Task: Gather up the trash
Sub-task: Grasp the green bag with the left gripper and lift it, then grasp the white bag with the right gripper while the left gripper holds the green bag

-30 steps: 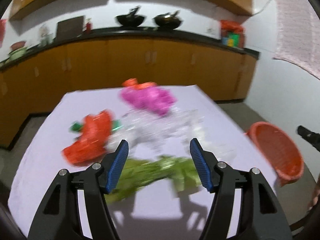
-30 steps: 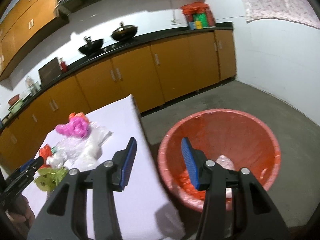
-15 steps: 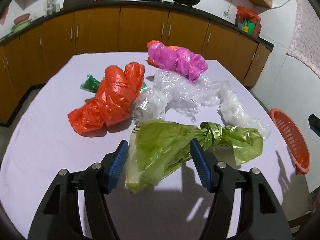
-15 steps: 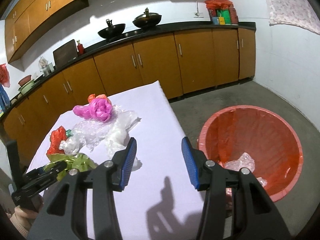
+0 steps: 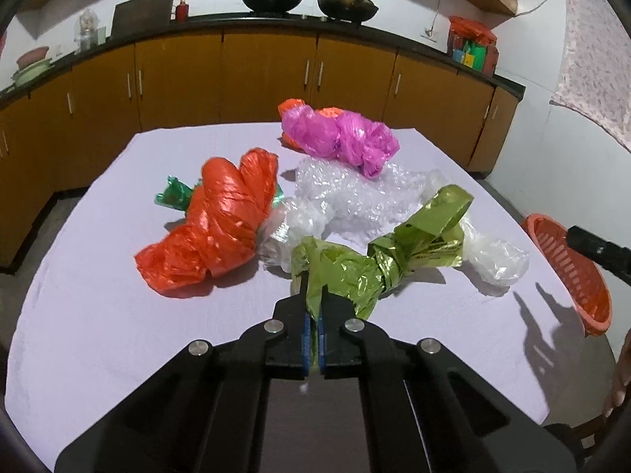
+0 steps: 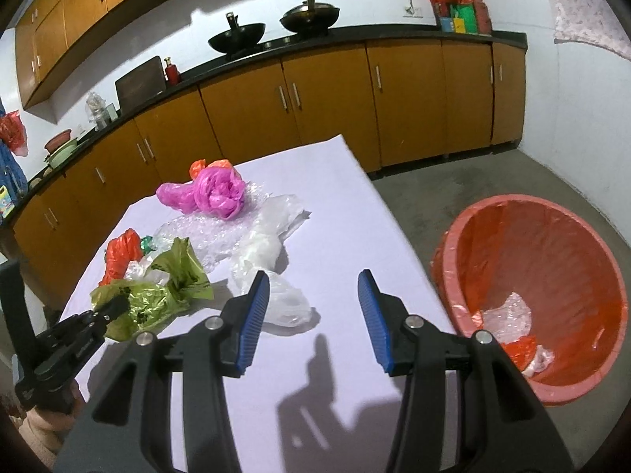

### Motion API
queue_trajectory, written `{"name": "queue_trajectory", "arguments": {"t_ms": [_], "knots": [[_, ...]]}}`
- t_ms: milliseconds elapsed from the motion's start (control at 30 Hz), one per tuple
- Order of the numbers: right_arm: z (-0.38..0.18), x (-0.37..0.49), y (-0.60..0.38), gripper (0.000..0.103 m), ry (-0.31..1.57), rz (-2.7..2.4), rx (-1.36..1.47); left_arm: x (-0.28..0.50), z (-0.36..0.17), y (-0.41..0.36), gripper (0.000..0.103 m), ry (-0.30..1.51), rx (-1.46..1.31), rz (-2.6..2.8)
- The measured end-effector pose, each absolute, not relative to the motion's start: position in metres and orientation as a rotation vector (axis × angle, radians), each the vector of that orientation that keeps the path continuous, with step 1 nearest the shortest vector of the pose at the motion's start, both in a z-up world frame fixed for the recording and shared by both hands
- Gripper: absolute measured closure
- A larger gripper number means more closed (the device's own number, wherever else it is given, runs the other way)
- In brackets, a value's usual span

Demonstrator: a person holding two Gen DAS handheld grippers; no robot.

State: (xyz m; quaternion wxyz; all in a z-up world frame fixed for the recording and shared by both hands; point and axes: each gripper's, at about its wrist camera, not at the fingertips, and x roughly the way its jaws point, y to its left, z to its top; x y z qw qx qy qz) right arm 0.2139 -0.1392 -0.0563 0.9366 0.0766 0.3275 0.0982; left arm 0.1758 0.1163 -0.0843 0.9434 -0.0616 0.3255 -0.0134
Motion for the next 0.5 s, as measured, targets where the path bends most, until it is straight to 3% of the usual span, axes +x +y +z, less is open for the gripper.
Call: {"name": "queue_trajectory", "arguments": {"t_ms": [300,500], "knots": [[-0.066,0.235,-0.120,0.056,0.712,0.234,0.155,0.158,-0.038,0.134,0.102,0.509,-0.189,-0.035],[-0.073,0.246,-0.093,0.045,0.731,0.267,0.105,0.154,-0.010,0.140,0.102,0.412,-0.208,-0.020]]}}
